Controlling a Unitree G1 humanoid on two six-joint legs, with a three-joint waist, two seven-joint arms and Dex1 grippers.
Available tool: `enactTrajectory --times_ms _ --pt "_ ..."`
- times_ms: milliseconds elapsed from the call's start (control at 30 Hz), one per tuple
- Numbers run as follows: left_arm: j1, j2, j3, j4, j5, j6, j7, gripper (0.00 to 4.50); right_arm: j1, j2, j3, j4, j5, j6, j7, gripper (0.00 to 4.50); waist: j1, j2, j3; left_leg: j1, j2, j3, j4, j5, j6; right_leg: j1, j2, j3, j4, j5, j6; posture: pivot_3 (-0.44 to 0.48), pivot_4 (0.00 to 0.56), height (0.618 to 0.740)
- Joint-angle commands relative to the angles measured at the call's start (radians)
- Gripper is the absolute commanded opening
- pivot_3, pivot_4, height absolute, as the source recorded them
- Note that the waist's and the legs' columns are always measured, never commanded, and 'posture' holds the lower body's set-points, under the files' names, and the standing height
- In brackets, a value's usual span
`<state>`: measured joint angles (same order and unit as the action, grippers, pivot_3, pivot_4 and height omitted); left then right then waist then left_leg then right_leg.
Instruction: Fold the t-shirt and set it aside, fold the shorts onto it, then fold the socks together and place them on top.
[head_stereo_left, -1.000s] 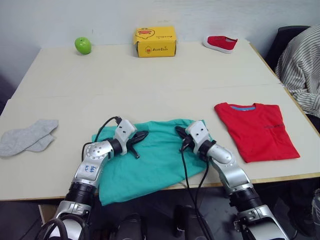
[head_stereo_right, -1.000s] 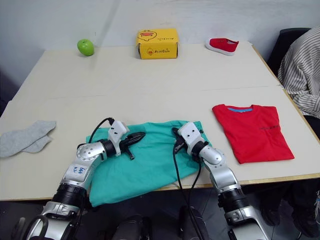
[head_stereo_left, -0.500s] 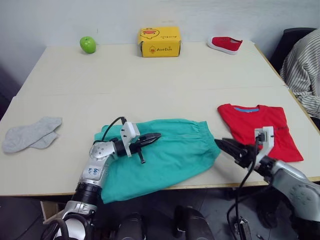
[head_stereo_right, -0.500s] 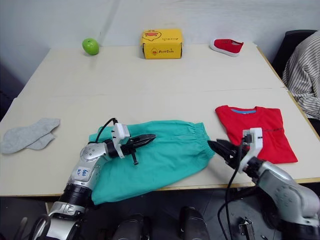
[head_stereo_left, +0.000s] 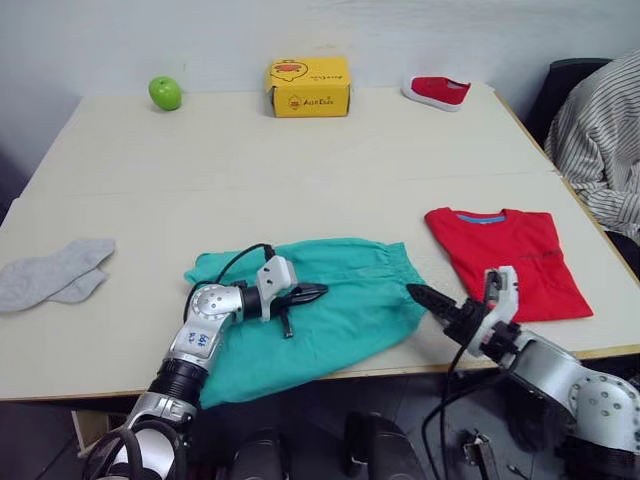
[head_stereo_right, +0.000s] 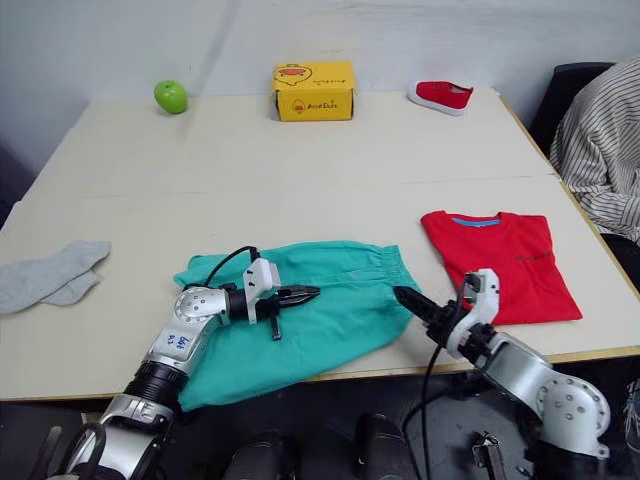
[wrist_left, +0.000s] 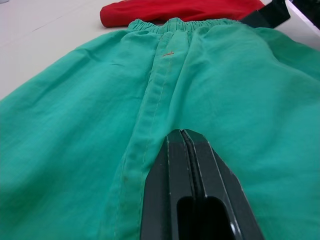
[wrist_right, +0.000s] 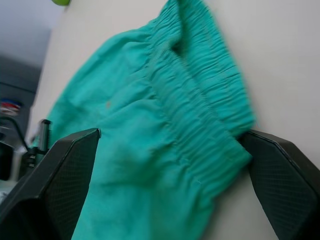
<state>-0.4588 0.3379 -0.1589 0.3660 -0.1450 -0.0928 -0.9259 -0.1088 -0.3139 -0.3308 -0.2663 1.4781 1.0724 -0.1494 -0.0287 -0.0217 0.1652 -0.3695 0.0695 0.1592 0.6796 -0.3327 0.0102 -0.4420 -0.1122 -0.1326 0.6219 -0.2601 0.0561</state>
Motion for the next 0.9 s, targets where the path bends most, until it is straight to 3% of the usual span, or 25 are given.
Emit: enactTrajectory --times_ms 33,133,233,400,500,600,800,900 --pt "-0.001 -0.003 0.002 0.017 0.011 0.008 0.015 0.0 -0.01 0.088 0.124 0.049 0.056 0.024 -0.099 4.49 -0.002 0.001 -0.001 0.0 0.001 0.0 0.0 0.0 -0.001 0.0 0.0 0.0 0.0 0.0 0.0 0.0 0.15 0.74" --pt "-0.002 -0.005 0.004 0.021 0.004 0.004 0.009 0.0 -0.053 0.165 0.145 0.068 -0.079 -0.091 -0.09 4.49 -0.003 0.0 -0.001 0.0 0.001 0.0 -0.001 0.0 -0.001 0.0 0.001 0.0 0.0 0.0 -0.001 0.0 0.15 0.74" --pt "0.001 0.0 0.006 0.015 -0.002 0.005 -0.002 0.0 -0.075 0.18 0.141 0.065 -0.214 -0.206 -0.016 3.88 -0.001 0.0 -0.002 0.0 0.001 0.0 0.0 0.0 -0.001 0.0 0.002 0.0 0.0 0.0 -0.001 0.0 0.15 0.74" --pt "0.01 0.002 0.012 -0.01 -0.024 0.027 -0.014 0.0 -0.067 0.14 0.17 0.057 -0.408 -0.337 0.121 2.07 0.002 0.001 -0.001 -0.001 -0.001 0.0 0.0 0.0 -0.001 -0.001 0.001 0.0 0.0 0.0 0.0 0.0 0.15 0.74" --pt "-0.004 -0.045 0.058 -0.083 -0.117 0.164 0.028 0.0 -0.055 0.108 0.238 0.019 -0.616 -0.508 0.244 1.02 0.004 0.001 -0.001 -0.001 -0.002 0.0 0.0 -0.001 0.0 -0.001 0.0 0.0 -0.001 0.0 0.0 0.0 0.15 0.74" --pt "-0.018 -0.035 0.019 -0.154 -0.085 0.205 0.023 0.0 -0.04 0.115 0.25 0.007 -0.757 -0.639 0.26 0.02 0.004 0.002 -0.001 -0.003 -0.003 0.0 0.0 0.0 0.0 -0.001 -0.001 0.0 -0.002 0.001 0.002 0.0 0.15 0.74" --pt "-0.026 -0.032 0.004 -0.176 -0.021 0.246 0.102 0.0 -0.01 0.017 0.254 -0.092 -1.03 -0.805 0.296 0.02 0.003 0.003 0.001 -0.004 -0.004 0.002 0.0 0.002 -0.004 -0.002 -0.001 -0.001 -0.003 0.001 0.002 0.0 0.15 0.74" --pt "-0.027 -0.034 0.009 -0.158 -0.007 0.252 0.124 0.0 -0.029 -0.111 0.318 -0.128 -1.273 -0.864 0.303 0.02 0.002 0.004 0.001 -0.003 -0.003 0.002 0.0 0.002 -0.004 -0.003 0.0 -0.001 -0.003 0.001 0.002 0.0 0.15 0.74"
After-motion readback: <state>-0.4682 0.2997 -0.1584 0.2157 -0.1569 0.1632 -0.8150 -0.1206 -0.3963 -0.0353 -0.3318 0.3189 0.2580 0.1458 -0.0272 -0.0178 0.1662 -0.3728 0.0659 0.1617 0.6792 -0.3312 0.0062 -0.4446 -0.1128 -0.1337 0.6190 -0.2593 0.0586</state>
